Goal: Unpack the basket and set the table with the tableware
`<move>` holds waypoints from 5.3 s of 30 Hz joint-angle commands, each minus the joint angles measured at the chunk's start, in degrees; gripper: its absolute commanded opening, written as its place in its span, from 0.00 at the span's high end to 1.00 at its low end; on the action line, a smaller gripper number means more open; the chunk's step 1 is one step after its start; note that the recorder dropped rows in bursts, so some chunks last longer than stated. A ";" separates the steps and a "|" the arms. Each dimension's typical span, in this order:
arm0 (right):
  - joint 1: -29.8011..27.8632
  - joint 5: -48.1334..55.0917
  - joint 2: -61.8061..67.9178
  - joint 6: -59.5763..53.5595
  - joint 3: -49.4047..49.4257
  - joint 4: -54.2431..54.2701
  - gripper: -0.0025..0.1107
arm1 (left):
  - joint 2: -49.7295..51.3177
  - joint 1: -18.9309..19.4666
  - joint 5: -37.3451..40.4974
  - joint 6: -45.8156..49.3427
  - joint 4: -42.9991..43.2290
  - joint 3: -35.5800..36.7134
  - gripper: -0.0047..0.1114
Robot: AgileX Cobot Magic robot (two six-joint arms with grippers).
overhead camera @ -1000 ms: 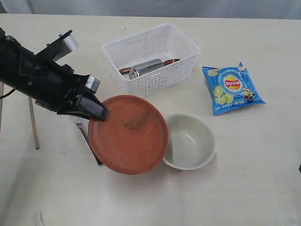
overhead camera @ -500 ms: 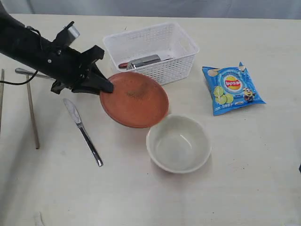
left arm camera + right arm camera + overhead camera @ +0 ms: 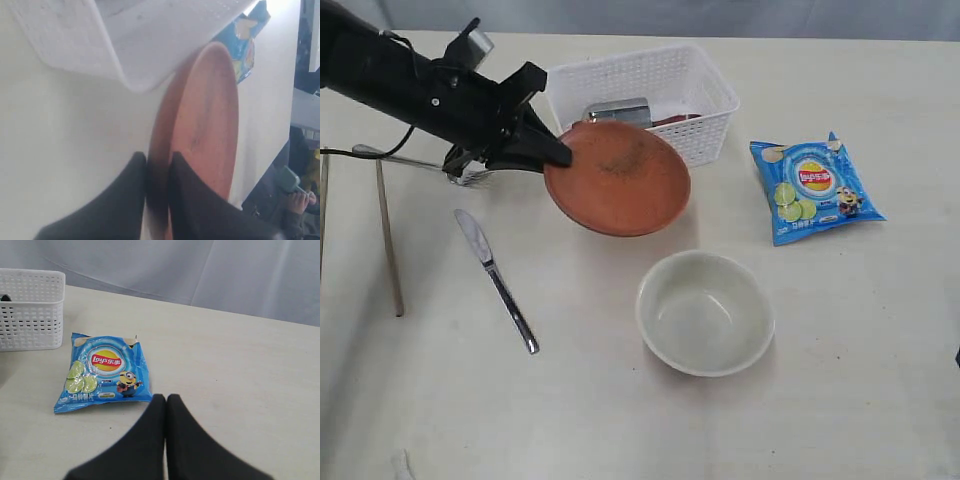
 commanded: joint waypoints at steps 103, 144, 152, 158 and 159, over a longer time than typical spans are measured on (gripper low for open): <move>-0.03 -0.15 -0.25 0.04 0.20 -0.34 0.98 | -45.83 -17.90 -50.86 -19.61 41.31 11.83 0.96; -0.03 -0.15 -0.25 0.04 0.20 -0.34 0.98 | -32.56 19.44 -34.40 -34.30 50.35 26.98 0.96; -0.03 -0.15 -0.25 0.04 0.20 -0.34 0.98 | -18.16 20.66 -29.36 -42.08 62.78 20.23 0.64; -0.03 -0.15 -0.25 0.04 0.20 -0.34 0.98 | -10.28 20.58 -29.14 -42.87 64.98 17.50 0.57; -0.03 -0.15 -0.25 0.04 0.20 -0.34 0.98 | -9.27 20.58 -29.90 -42.87 64.98 17.50 0.59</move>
